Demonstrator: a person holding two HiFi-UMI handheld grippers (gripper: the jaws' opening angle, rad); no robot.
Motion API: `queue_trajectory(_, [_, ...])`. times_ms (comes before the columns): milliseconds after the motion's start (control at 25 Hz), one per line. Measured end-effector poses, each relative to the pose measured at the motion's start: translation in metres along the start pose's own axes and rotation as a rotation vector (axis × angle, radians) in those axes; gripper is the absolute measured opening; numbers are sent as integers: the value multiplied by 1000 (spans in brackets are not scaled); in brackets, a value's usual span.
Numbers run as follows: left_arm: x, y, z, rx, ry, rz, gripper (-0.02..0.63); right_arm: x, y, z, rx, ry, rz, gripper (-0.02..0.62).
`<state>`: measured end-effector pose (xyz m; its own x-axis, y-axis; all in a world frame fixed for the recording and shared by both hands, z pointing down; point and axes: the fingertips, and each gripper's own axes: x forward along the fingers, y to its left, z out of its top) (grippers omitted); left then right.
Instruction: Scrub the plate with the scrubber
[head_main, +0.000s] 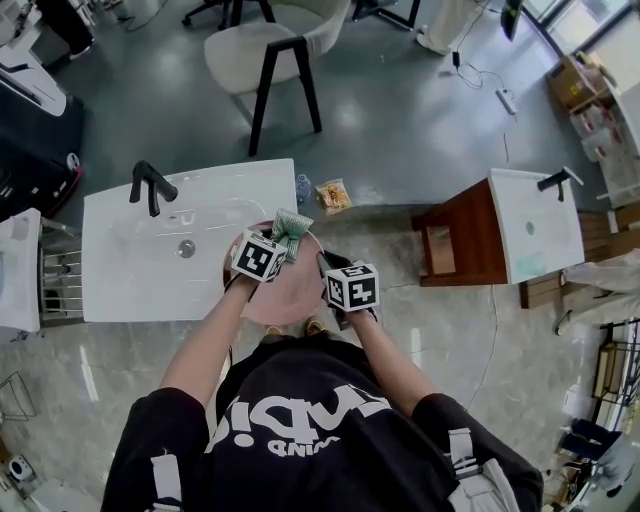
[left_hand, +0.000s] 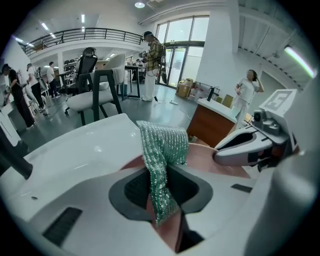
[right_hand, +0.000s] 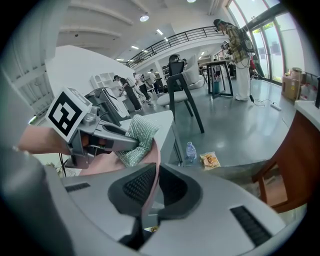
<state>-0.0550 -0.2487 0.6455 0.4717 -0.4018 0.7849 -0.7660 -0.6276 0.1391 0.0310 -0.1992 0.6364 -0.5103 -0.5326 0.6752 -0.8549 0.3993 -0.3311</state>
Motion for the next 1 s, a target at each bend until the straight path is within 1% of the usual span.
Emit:
queue_trajectory(160, [-2,15,-2,41,19,84,98,0,-1,-1,-2,-1,-2,35])
queue_trajectory(280, [-5,23,-3,78,62,122,98,0,-1,0,-3,-1,-6,35])
queue_trajectory(400, [-10,31,-6,134,87,135,98,0,-1,-1,-9,0,-10,35])
queue_trajectory(600, [-18,39,-11,257,142,167,97,0,-2,-1,-16,-6,-17,35])
queue_trajectory(1000, [-36,49,-31,336,245,199,97,-1,-2,-1,23,-34,-38,29])
